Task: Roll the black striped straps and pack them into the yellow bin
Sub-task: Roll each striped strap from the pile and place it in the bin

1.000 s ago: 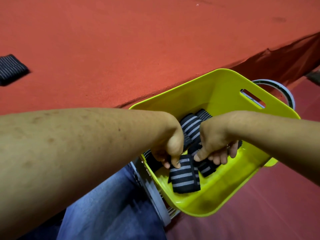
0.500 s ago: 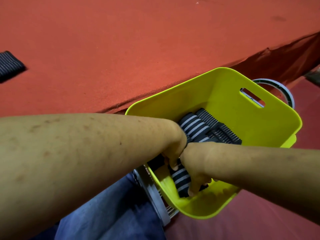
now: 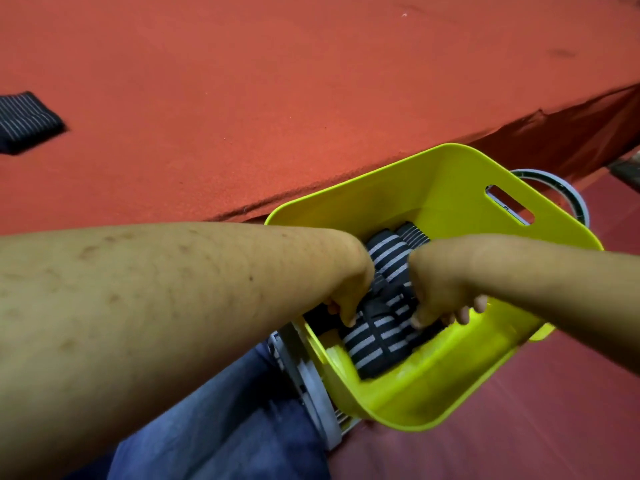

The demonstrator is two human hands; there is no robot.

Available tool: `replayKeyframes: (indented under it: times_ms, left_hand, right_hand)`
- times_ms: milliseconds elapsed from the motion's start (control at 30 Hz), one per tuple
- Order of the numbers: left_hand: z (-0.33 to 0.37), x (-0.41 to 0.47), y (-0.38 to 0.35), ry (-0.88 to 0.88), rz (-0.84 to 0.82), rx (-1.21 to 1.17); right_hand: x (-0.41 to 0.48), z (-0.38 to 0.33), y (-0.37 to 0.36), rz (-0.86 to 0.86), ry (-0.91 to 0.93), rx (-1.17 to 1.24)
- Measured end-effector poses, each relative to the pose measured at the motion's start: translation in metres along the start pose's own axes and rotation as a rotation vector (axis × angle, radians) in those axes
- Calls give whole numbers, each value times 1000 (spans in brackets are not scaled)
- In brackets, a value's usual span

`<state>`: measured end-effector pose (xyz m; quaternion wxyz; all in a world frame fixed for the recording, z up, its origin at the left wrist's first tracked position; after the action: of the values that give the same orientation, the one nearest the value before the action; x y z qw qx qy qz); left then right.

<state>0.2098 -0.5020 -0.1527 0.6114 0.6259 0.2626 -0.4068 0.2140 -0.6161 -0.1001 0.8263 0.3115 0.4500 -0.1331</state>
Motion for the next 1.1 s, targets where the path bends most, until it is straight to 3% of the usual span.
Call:
replayKeyframes:
  times_ms: [133, 400, 533, 600, 733, 833, 967, 1100]
  left_hand:
    - [-1, -6, 2, 11, -19, -46]
    - [3, 4, -2, 33, -82, -26]
    - [-4, -1, 8, 31, -84, -103]
    - [-10, -12, 19, -3, -49, -206]
    - [-22, -49, 49, -246, 247, -545]
    - [-32, -82, 57, -425, 458, -772]
    - [-64, -126, 52, -454, 612, -918]
    - [-122, -177, 40, -503, 754, -1039]
  right_hand:
    - [13, 31, 1, 167, -49, 222]
    - [26, 11, -6, 265, -47, 49]
    - [16, 27, -1, 173, -12, 289]
    - [6, 35, 12, 275, 19, 412]
    - [-20, 38, 45, 600, 87, 637]
    - [-39, 34, 67, 746, 125, 714]
    - [-59, 28, 88, 771, 199, 898]
    - [-79, 10, 121, 947, 304, 1008]
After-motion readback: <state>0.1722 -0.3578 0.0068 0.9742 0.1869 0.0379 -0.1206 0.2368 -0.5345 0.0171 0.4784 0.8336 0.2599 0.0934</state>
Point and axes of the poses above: each hand's wrist, its own x-axis towards the middle knuckle, its own y-axis out of the back of the hand, z = x × y, the point moved 4 cm from there along x, towards the middle knuckle, and after that the axes turned 15 degrees about -x, right-handed, at the moved point
